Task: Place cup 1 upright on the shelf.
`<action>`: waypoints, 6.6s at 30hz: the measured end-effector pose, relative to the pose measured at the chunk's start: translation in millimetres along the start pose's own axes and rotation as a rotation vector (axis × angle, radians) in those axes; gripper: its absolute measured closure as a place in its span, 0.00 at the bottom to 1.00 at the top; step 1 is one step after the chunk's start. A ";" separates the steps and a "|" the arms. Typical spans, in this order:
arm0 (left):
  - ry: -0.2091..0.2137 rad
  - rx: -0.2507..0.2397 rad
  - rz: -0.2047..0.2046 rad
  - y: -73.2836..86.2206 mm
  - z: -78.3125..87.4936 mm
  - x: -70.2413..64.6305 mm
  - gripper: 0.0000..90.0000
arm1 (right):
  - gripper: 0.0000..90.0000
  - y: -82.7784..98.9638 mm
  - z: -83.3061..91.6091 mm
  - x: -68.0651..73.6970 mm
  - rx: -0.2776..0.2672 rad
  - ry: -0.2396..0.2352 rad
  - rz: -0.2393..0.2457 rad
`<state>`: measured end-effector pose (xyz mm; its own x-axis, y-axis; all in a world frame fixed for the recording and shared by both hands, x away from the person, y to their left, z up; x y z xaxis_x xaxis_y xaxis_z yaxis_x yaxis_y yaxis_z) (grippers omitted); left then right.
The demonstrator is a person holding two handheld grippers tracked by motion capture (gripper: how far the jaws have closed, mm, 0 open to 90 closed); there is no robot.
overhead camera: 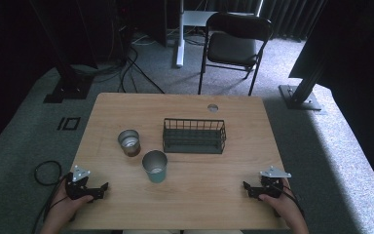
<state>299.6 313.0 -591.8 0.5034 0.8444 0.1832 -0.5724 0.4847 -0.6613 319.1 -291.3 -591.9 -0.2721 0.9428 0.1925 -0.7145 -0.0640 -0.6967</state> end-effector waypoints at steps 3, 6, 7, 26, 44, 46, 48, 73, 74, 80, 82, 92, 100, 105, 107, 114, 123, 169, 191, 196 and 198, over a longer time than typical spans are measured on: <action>0.000 0.000 0.000 0.0 0.0 0.0 0.02 | 0.12 0.0 0.0 -0.1 0.000 0.000 0.001; 0.000 0.000 0.000 0.0 0.0 0.0 0.02 | 0.13 0.0 0.0 -0.1 0.000 -0.001 0.001; 0.000 0.000 0.000 0.0 0.0 0.0 0.02 | 0.13 0.0 0.0 0.0 0.000 -0.001 0.001; 0.000 -0.001 0.000 -0.1 0.0 0.0 0.02 | 0.13 -3.5 -4.7 9.8 -0.003 -0.037 0.036; 0.000 -0.001 0.000 0.0 0.0 0.0 0.02 | 0.13 -14.2 -17.9 35.5 0.000 -0.128 0.110; 0.000 -0.001 0.000 0.0 0.0 0.0 0.02 | 0.13 -15.6 -18.6 37.5 -0.001 -0.134 0.120; -0.001 -0.001 0.000 0.0 -0.1 0.0 0.02 | 0.13 -16.8 -18.9 39.5 -0.001 -0.138 0.127; -0.001 -0.001 0.001 -0.1 -0.1 0.0 0.02 | 0.13 -30.7 -31.6 87.2 -0.005 -0.265 0.213; -0.001 -0.001 0.001 -0.1 -0.1 -0.1 0.02 | 0.13 -31.2 -32.4 89.3 -0.004 -0.268 0.218; -0.001 -0.001 0.001 -0.1 -0.1 -0.1 0.02 | 0.13 -33.8 -37.0 102.8 0.002 -0.299 0.234; -0.001 -0.001 0.001 -0.1 -0.1 -0.1 0.02 | 0.13 -34.3 -38.7 107.2 0.004 -0.308 0.242; -0.001 -0.001 0.001 -0.1 -0.1 -0.1 0.02 | 0.14 -36.6 -45.6 129.1 0.021 -0.341 0.278; -0.001 -0.002 0.001 -0.1 -0.1 -0.1 0.02 | 0.14 -39.8 -51.9 149.8 0.024 -0.377 0.302; -0.001 -0.001 0.001 -0.1 -0.1 -0.1 0.02 | 0.14 -42.6 -56.5 162.0 0.021 -0.398 0.301; -0.001 -0.002 0.001 -0.1 -0.1 -0.1 0.02 | 0.14 -43.6 -57.9 166.2 0.019 -0.404 0.307; -0.001 -0.002 0.001 -0.1 -0.1 -0.1 0.02 | 0.14 -45.8 -62.3 186.2 0.020 -0.441 0.345; -0.001 -0.001 0.001 -0.1 -0.1 -0.1 0.02 | 0.14 -47.7 -68.5 206.4 0.024 -0.474 0.369; -0.001 -0.001 0.001 -0.1 -0.1 0.0 0.02 | 0.14 -66.4 -83.6 277.9 -0.088 -0.623 0.414; -0.001 -0.002 0.001 -0.1 -0.1 0.0 0.02 | 0.14 -77.5 -90.4 292.4 -0.215 -0.683 0.357; -0.001 -0.002 0.001 -0.1 -0.1 0.0 0.02 | 0.14 -77.4 -91.5 292.8 -0.224 -0.696 0.336; -0.001 -0.002 0.001 -0.1 -0.1 0.0 0.02 | 0.14 -77.2 -91.6 293.5 -0.227 -0.694 0.334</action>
<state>299.7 312.9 -591.8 0.5024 0.8451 0.1829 -0.5719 0.4834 -0.6628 353.5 20.3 -544.9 -0.8405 0.4625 0.2822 -0.3959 -0.1686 -0.9027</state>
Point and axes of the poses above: each handheld gripper's, and its own axes: z roughly backward along the jaws, y roughly out of its underside, x roughly to its left, the point moved 5 cm from there along -z, roughly forward along the jaws, and after that the axes turned 15 degrees about -z, right-handed, at the moved point
